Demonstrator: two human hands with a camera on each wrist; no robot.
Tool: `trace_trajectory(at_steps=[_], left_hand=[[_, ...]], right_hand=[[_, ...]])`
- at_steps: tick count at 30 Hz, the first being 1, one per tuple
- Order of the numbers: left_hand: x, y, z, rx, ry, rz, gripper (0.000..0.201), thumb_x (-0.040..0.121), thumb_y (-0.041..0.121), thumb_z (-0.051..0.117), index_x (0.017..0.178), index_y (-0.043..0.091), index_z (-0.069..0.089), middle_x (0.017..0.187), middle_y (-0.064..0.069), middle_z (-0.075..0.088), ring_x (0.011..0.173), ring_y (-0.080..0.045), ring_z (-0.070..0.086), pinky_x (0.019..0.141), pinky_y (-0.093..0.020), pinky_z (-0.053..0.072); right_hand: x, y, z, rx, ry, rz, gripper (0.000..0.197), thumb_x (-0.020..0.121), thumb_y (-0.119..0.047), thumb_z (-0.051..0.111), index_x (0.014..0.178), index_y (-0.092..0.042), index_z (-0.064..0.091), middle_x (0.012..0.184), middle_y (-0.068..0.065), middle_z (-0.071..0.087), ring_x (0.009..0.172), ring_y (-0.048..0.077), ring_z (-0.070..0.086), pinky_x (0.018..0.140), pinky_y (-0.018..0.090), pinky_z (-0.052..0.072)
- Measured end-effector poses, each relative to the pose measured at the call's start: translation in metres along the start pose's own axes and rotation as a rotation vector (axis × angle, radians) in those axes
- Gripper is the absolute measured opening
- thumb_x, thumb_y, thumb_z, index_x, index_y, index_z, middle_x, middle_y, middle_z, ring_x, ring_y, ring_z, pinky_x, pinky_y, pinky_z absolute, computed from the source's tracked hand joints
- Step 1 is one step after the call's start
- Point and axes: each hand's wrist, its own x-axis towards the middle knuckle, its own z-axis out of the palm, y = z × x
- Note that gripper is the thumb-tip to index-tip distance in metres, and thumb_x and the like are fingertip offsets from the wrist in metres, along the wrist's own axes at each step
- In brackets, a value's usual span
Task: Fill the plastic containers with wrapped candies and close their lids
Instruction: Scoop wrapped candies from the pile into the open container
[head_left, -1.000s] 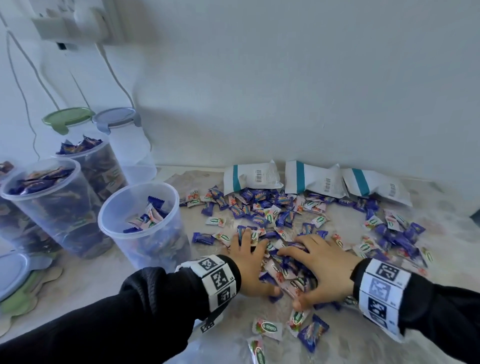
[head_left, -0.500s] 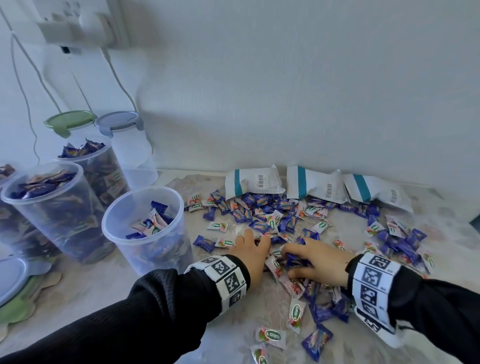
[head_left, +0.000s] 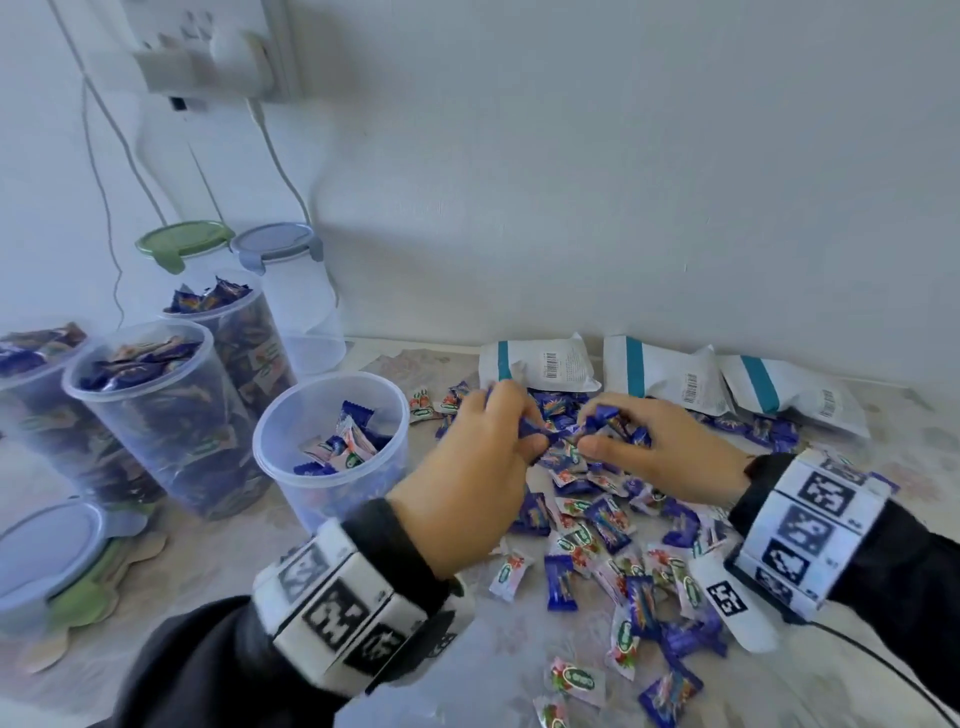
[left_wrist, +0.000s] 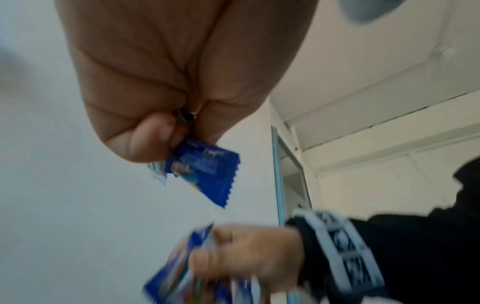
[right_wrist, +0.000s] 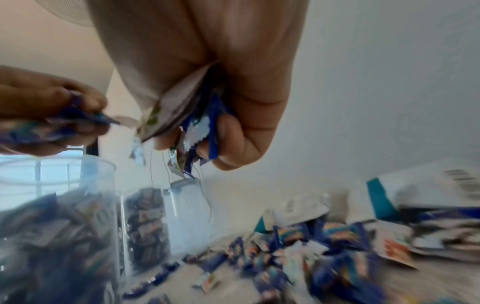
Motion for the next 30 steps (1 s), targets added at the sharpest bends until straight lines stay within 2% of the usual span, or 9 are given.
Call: trace_trajectory(at_steps=[2, 4, 10, 13, 16, 20, 23, 28, 30], left_hand=[[-0.016, 0.012, -0.034, 0.014, 0.137, 0.101, 0.016, 0.092, 0.005, 0.050, 0.091, 0.019, 0.042, 0.091, 0.006, 0.045, 0.077, 0.000, 0.044, 0.071, -0.004, 0.034], [-0.027, 0.014, -0.065, 0.082, 0.212, 0.131, 0.013, 0.089, 0.005, 0.052, 0.089, 0.016, 0.046, 0.086, 0.011, 0.045, 0.078, 0.003, 0.046, 0.072, -0.002, 0.033], [-0.037, -0.026, -0.113, 0.325, 0.094, -0.042, 0.006, 0.090, 0.022, 0.053, 0.088, 0.025, 0.049, 0.087, 0.006, 0.048, 0.081, -0.004, 0.047, 0.073, -0.008, 0.035], [-0.039, -0.041, -0.114, 0.374, 0.049, -0.068, 0.009, 0.087, 0.028, 0.057, 0.092, 0.033, 0.051, 0.086, 0.007, 0.055, 0.077, 0.001, 0.049, 0.068, -0.010, 0.034], [-0.046, -0.046, -0.113, 0.336, 0.051, -0.095, 0.044, 0.083, 0.048, 0.059, 0.124, 0.047, 0.044, 0.087, 0.018, 0.060, 0.075, 0.015, 0.048, 0.068, -0.004, 0.034], [-0.057, -0.052, -0.106, 0.336, 0.195, -0.121, 0.086, 0.061, 0.085, 0.045, 0.136, 0.048, 0.025, 0.095, 0.019, 0.047, 0.087, 0.002, 0.045, 0.073, -0.012, 0.032], [-0.064, -0.065, -0.095, 0.292, 0.321, -0.167, 0.105, 0.051, 0.087, 0.040, 0.141, 0.035, 0.023, 0.116, 0.013, 0.036, 0.110, -0.004, 0.032, 0.092, -0.022, 0.025], [-0.065, -0.084, -0.083, -0.002, 0.250, -0.184, 0.127, 0.046, 0.095, 0.044, 0.146, 0.019, 0.020, 0.141, 0.016, 0.027, 0.132, 0.003, 0.024, 0.108, -0.022, 0.025], [-0.063, -0.091, -0.079, -0.128, 0.253, -0.163, 0.121, 0.051, 0.087, 0.058, 0.144, 0.017, 0.025, 0.145, 0.006, 0.038, 0.133, -0.001, 0.035, 0.109, -0.032, 0.034]], right_hand=[[0.007, -0.012, -0.002, 0.042, 0.034, -0.023, 0.037, 0.084, -0.042, 0.059, 0.113, -0.019, 0.060, 0.094, -0.009, 0.065, 0.076, -0.006, 0.056, 0.068, 0.002, 0.037], [0.015, -0.025, -0.003, 0.065, 0.068, -0.055, 0.045, 0.081, -0.046, 0.057, 0.115, -0.017, 0.060, 0.103, -0.008, 0.065, 0.088, 0.000, 0.057, 0.072, -0.002, 0.035], [0.040, -0.065, 0.001, 0.149, 0.054, -0.259, 0.042, 0.081, -0.050, 0.054, 0.095, -0.011, 0.060, 0.085, 0.014, 0.064, 0.081, 0.027, 0.059, 0.079, 0.037, 0.046], [0.053, -0.085, 0.006, 0.204, 0.052, -0.336, 0.039, 0.082, -0.047, 0.055, 0.095, -0.010, 0.060, 0.084, 0.014, 0.063, 0.079, 0.029, 0.059, 0.075, 0.037, 0.046], [0.065, -0.107, 0.013, 0.257, 0.081, -0.393, 0.031, 0.087, -0.040, 0.059, 0.096, -0.011, 0.060, 0.082, 0.010, 0.064, 0.073, 0.024, 0.059, 0.069, 0.031, 0.044], [0.078, -0.131, 0.031, 0.368, 0.188, -0.453, 0.024, 0.088, -0.043, 0.058, 0.093, -0.019, 0.057, 0.078, 0.007, 0.067, 0.069, 0.024, 0.063, 0.066, 0.038, 0.052], [0.081, -0.145, 0.052, 0.443, 0.290, -0.502, 0.014, 0.087, -0.042, 0.056, 0.089, -0.030, 0.051, 0.064, -0.011, 0.059, 0.054, 0.010, 0.051, 0.054, 0.028, 0.046], [0.080, -0.157, 0.088, 0.513, 0.272, -0.511, 0.011, 0.086, -0.046, 0.054, 0.093, -0.039, 0.050, 0.085, 0.007, 0.066, 0.081, 0.026, 0.067, 0.069, 0.042, 0.054], [0.078, -0.155, 0.093, 0.513, 0.251, -0.518, 0.013, 0.087, -0.038, 0.056, 0.095, -0.028, 0.053, 0.083, -0.001, 0.065, 0.080, 0.016, 0.065, 0.072, 0.032, 0.051]])
